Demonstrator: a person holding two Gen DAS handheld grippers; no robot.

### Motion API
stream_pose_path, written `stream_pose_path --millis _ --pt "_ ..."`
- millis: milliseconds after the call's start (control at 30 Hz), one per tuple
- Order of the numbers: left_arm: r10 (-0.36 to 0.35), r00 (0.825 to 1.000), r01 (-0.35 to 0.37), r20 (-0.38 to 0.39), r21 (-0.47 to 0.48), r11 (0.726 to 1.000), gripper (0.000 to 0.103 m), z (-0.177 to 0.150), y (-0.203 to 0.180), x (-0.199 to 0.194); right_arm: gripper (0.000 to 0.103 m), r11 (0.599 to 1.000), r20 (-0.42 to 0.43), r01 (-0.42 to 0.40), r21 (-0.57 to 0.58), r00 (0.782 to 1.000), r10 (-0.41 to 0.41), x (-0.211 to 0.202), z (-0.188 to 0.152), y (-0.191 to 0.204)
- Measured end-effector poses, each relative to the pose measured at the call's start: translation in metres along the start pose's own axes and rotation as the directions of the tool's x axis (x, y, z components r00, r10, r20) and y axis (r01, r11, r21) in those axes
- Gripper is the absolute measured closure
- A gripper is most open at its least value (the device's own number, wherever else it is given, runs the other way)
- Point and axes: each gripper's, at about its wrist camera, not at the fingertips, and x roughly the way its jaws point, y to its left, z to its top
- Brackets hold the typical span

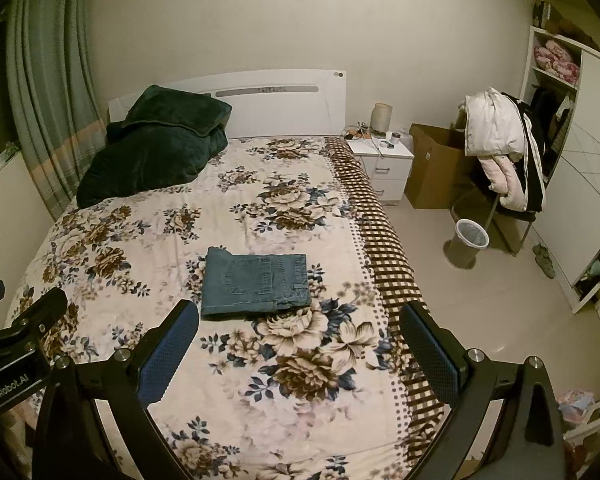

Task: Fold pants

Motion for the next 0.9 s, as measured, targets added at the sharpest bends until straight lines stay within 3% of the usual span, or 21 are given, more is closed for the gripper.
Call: stream_pose_path --millis 900 --pt "0.004 1.0 -0.004 0.004 -0.015 1.0 0.0 -0.0046 0.0037 -0.006 0.001 1.0 -0.001 0.001 0.004 1.0 -0.001 -0.0102 -0.0059 -0.0053"
